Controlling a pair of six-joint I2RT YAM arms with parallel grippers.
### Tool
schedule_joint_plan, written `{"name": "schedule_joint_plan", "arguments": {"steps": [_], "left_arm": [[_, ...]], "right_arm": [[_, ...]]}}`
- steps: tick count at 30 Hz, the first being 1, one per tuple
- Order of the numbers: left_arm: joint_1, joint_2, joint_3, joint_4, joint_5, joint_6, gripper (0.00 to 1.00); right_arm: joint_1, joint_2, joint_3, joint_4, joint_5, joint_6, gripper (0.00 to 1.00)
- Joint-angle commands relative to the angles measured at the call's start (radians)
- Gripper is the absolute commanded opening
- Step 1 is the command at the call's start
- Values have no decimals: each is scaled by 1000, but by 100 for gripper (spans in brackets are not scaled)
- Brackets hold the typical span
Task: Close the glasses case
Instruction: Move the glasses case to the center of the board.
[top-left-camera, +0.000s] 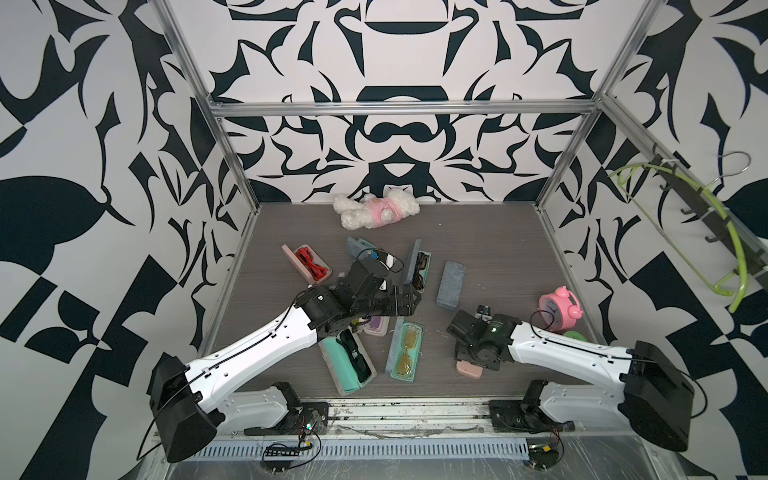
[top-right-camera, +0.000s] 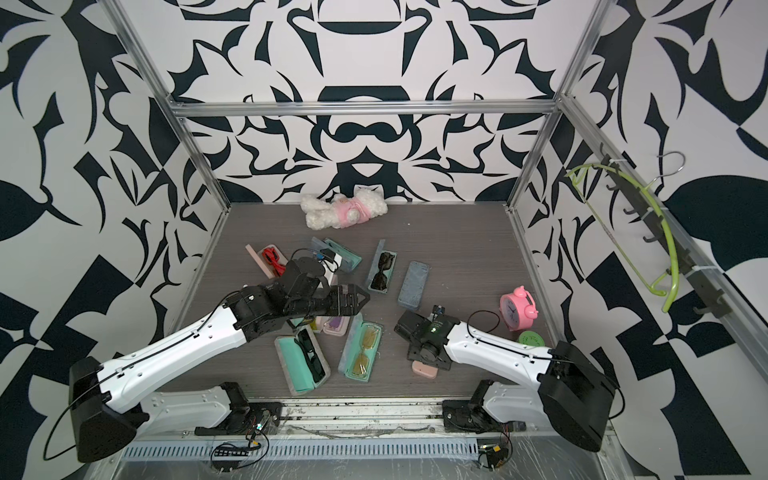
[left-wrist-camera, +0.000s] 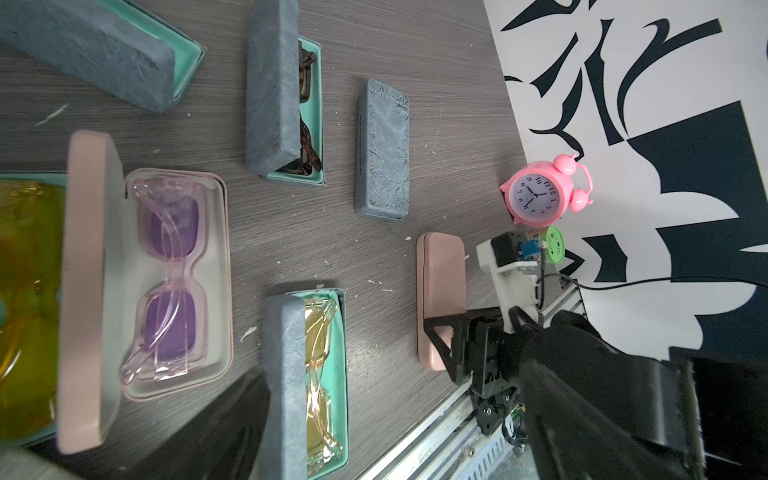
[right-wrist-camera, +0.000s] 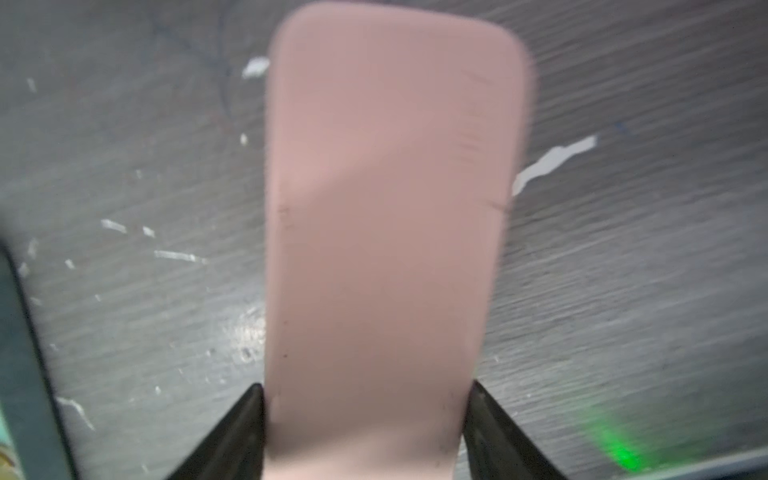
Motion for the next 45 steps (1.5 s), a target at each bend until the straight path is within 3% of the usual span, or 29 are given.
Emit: {"name": "schedule_joint_plan", "arguments": {"steps": [1, 8, 13, 17, 22, 26, 28, 34, 39, 45], "left_arm": [[12, -18, -28, -30, 8, 13, 99], [31, -23, -30, -42, 13, 13, 99], [37, -19, -25, -48, 21, 13, 99], [41, -26, -29, -55, 21, 12, 99], [42, -39, -46, -64, 12, 10, 99], [45, -40, -51, -66, 16, 6, 99], [45, -36, -50, -65, 26, 5, 99], [45, -35, -65, -60, 68, -6, 99], [45, -55, -111, -65, 101, -20, 99], [45, -131, -171, -131, 85, -27, 100]], "right_arm": [[-56, -11, 32, -30, 63, -37, 57], [-306, -1, 69, 62, -16, -278, 55], [-437, 115, 184, 140, -86, -450, 55], [-455, 245, 293, 160, -104, -516, 55], [-483, 306, 318, 192, -109, -547, 57], [-513, 312, 307, 219, -131, -566, 64], [-517, 307, 305, 231, -130, -574, 73], [-526, 261, 290, 279, -130, -589, 88], [-528, 206, 288, 270, -175, -593, 89], [-507, -12, 189, 251, -275, -532, 88]]}}
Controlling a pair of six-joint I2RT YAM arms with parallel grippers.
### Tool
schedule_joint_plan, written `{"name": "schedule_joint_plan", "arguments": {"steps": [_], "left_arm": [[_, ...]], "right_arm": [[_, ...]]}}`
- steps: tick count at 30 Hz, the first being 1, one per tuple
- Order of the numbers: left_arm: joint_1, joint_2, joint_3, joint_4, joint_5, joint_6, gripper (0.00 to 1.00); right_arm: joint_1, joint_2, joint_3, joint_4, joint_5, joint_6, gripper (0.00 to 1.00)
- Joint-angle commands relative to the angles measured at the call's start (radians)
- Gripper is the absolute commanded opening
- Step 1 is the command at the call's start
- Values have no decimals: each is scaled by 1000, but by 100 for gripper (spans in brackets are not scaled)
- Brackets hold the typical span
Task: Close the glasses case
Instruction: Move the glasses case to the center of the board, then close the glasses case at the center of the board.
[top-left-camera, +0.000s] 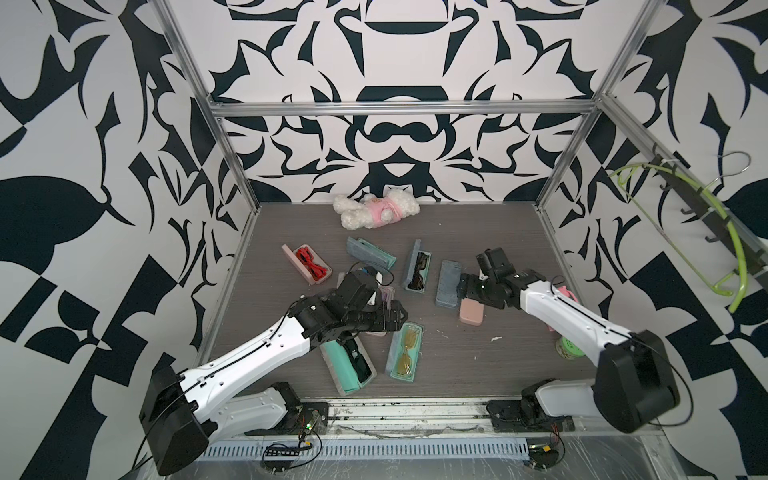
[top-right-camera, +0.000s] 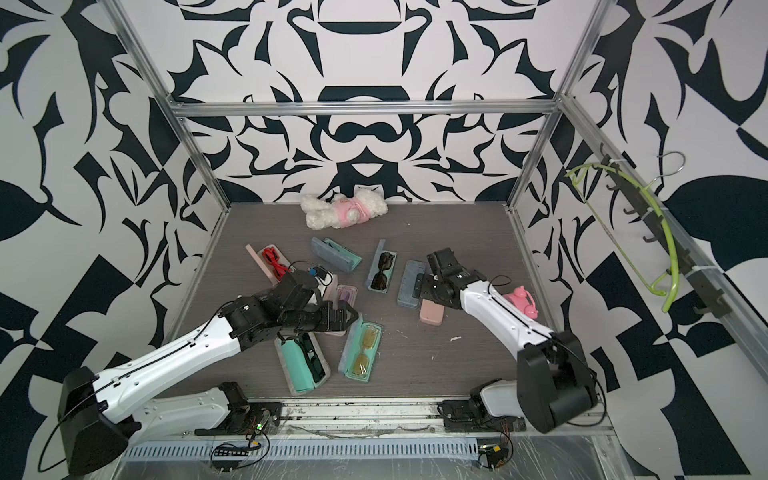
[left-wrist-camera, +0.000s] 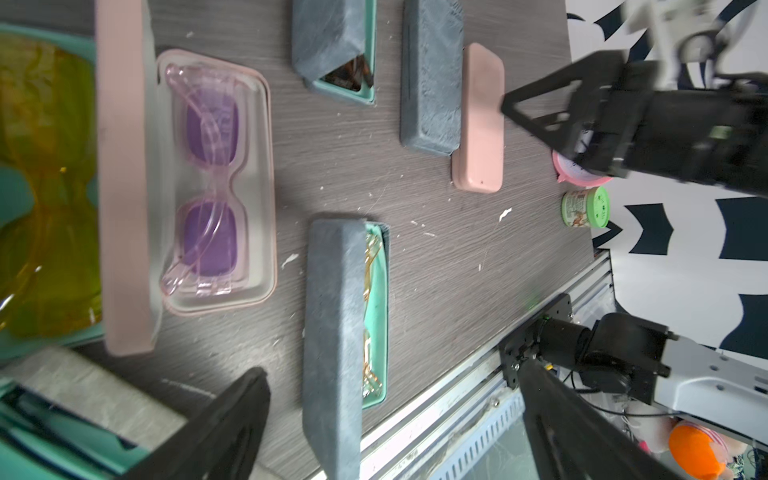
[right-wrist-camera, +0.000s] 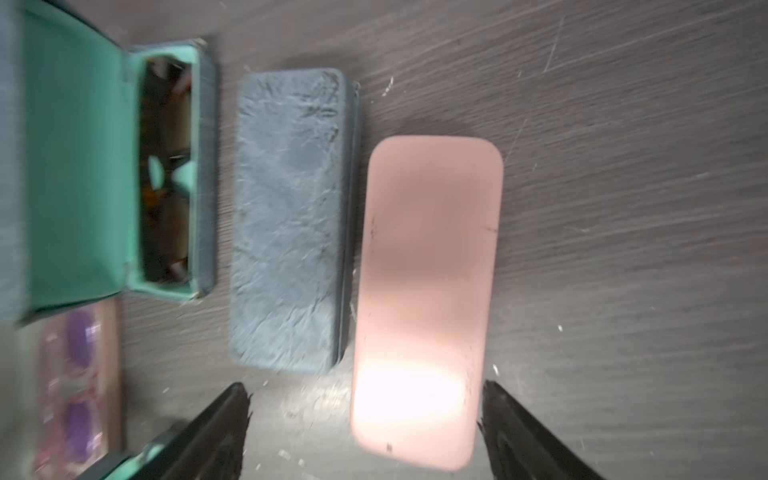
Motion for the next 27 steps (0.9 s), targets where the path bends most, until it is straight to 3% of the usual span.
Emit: {"name": "schedule_joint_plan", "arguments": {"steps": [1, 4, 11, 17, 27], "left_arm": [[4, -49, -24, -67, 10, -3, 99], [4, -50, -41, -64, 42, -5, 94], [4, 10, -51, -30, 116, -9, 80], [4, 8, -73, -5, 133, -16, 74], [4, 4, -104, 25, 136, -33, 70]], "right_arm": [[37, -106, -51, -5, -111, 45, 86], [174, -125, -92, 24, -146, 103, 82], [506, 28, -85, 107, -60, 307, 58], [629, 151, -29, 67, 3, 395, 50], [707, 229, -32, 103, 26, 480, 41]]}}
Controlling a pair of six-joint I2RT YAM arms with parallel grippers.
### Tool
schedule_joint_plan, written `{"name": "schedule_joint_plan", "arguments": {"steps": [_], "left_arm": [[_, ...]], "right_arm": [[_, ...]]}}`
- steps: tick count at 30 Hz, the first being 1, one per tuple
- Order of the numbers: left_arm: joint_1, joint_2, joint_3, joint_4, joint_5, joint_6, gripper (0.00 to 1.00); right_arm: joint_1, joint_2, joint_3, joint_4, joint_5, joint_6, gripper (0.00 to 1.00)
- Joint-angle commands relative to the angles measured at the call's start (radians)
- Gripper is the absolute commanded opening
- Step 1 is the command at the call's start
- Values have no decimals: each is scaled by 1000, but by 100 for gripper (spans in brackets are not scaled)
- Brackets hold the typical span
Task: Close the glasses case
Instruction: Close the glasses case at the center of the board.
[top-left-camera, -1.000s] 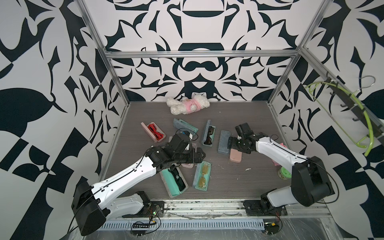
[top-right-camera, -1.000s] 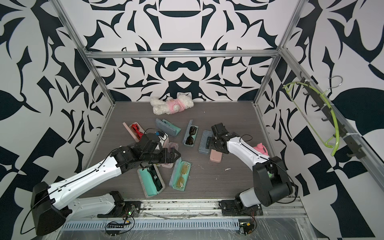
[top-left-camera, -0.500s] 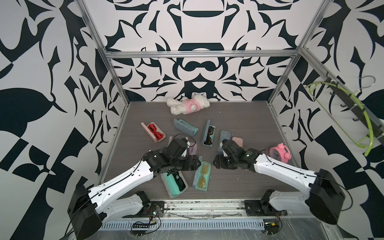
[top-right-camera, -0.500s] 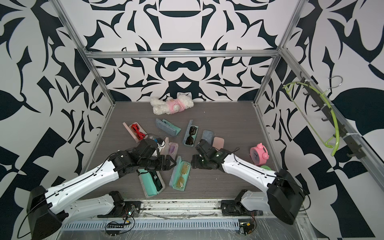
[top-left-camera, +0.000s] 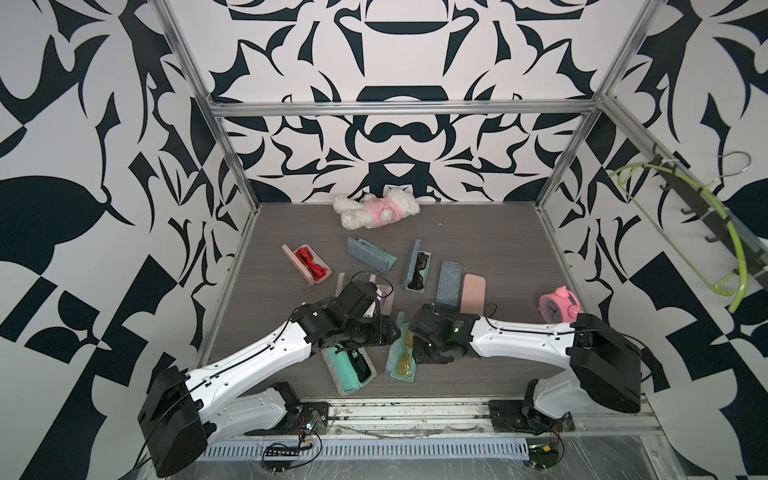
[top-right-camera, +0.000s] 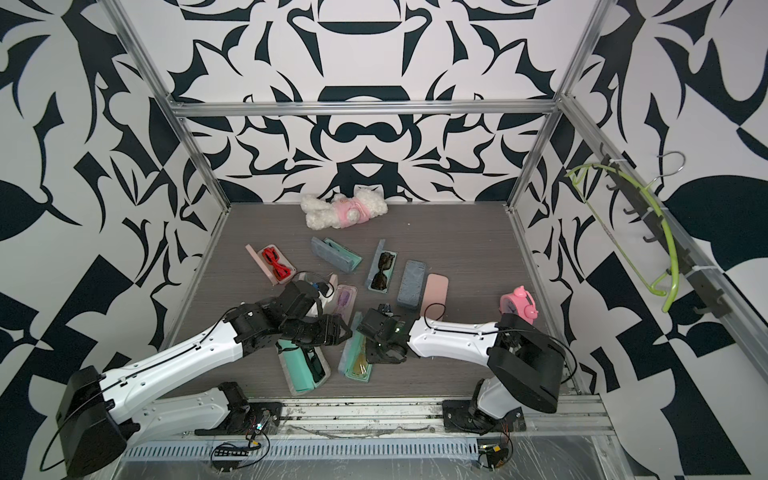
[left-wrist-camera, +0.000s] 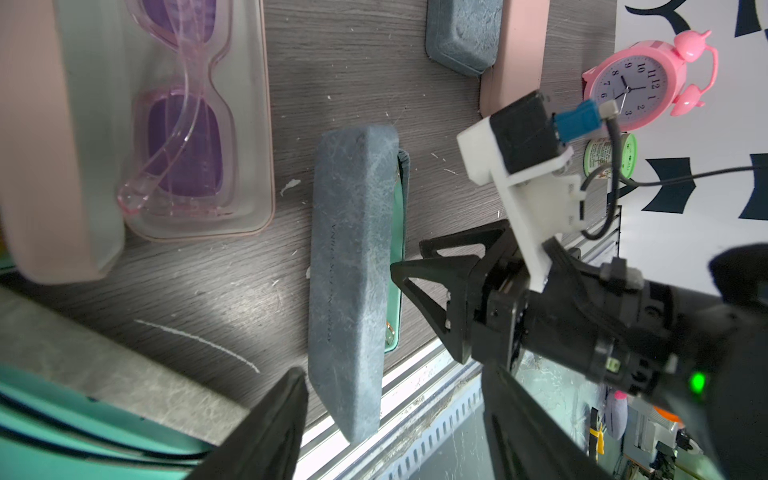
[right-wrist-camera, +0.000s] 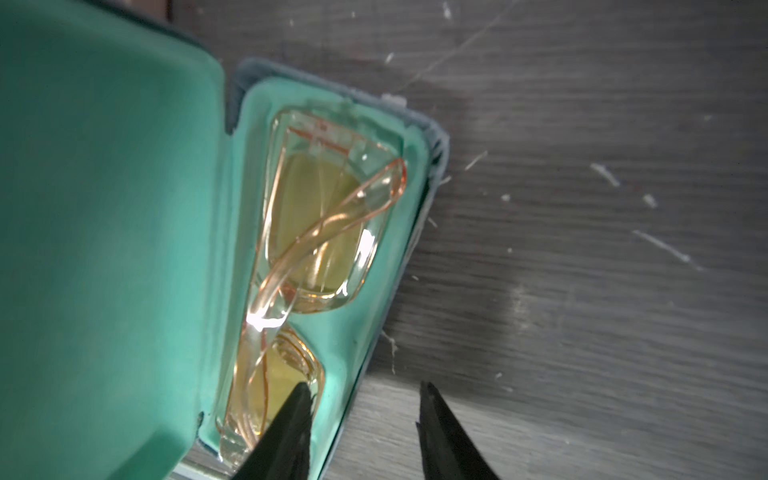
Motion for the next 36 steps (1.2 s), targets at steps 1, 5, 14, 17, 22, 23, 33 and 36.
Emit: {"name": "schedule_joint_plan", "arguments": {"steps": [1, 5, 14, 17, 22, 23, 33, 36], "left_arm": [[4, -6, -17, 20, 13, -5, 69], [4, -7, -25, 29, 15, -10, 65], [-1, -2, -31, 45, 14, -14, 62], [-2, 4, -34, 61, 24, -17, 62], [-8, 20, -35, 89, 31, -27, 60], [-11, 25, -34, 94, 32, -28, 60], [-24, 54, -28, 123, 41, -37, 58], [-25, 56, -30, 129, 43, -42, 58]], "right_arm": [[10, 13, 33, 16, 36, 42, 39], [14, 27, 35, 17, 43, 48, 34], [14, 9, 36, -19, 99, 32, 21], [14, 12, 49, -38, 116, 18, 21], [12, 21, 48, -44, 135, 7, 20], [11, 21, 47, -46, 137, 6, 20], [-2, 22, 39, -16, 134, -6, 17], [-9, 21, 44, -31, 140, -11, 17]]}}
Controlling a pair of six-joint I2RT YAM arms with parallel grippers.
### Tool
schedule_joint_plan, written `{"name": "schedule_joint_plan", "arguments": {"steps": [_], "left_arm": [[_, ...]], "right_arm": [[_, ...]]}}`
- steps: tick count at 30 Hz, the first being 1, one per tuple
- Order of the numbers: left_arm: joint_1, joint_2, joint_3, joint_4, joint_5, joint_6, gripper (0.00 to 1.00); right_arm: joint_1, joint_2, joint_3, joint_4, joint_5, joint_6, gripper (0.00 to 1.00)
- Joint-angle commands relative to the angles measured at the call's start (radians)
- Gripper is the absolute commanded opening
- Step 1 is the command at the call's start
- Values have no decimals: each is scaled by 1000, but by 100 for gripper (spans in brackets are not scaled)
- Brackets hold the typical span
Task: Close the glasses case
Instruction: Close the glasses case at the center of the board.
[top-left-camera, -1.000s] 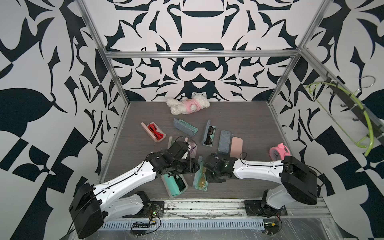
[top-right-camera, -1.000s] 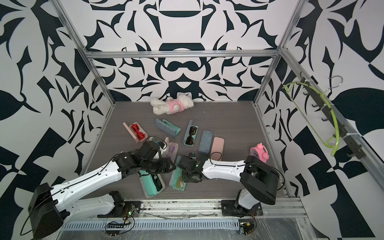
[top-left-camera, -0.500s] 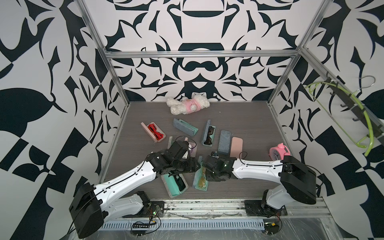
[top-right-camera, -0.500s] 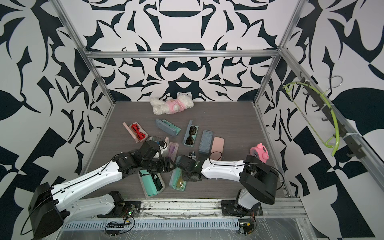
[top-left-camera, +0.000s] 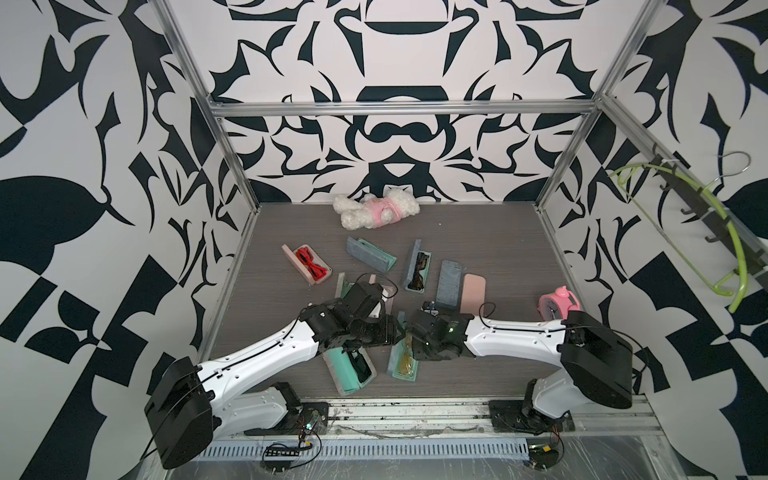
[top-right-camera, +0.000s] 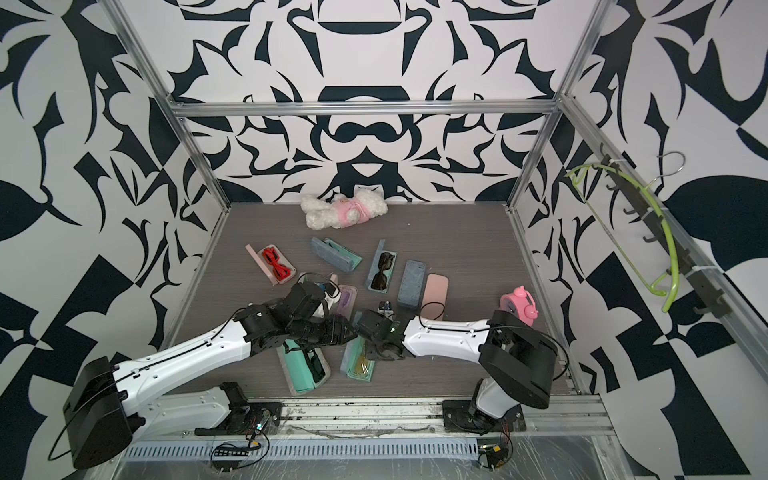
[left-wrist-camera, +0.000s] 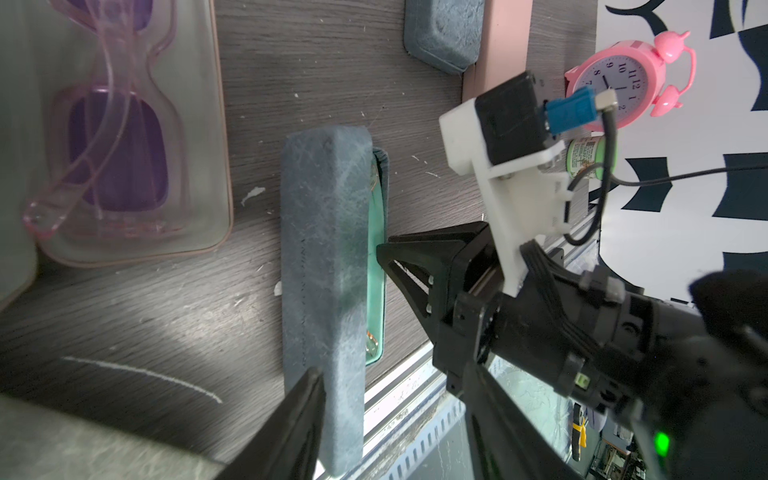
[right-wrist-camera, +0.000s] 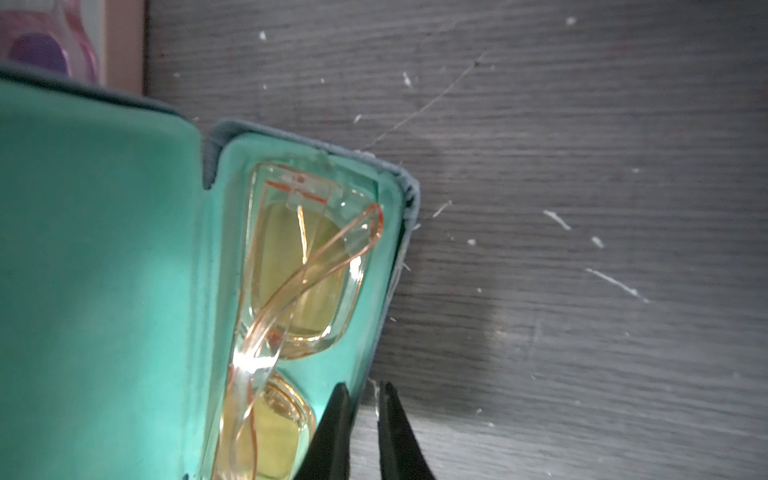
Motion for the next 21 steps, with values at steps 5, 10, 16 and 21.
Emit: {"name": "schedule_joint_plan", "arguments": {"steps": [5, 10, 16, 21], "left_arm": [[-9, 7, -10, 20, 14, -5, 57], [-12, 14, -11, 36, 22, -12, 56], [-38, 47, -4, 55, 27, -19, 55], [-48, 58, -9, 59, 28, -26, 55]], "right_arm": [[-47, -36, -3, -22, 24, -36, 14], [-66, -49, -10, -25, 22, -66, 12], [-91, -72, -19, -34, 24, -87, 12], [-92, -78, -32, -10, 6, -88, 11]]}}
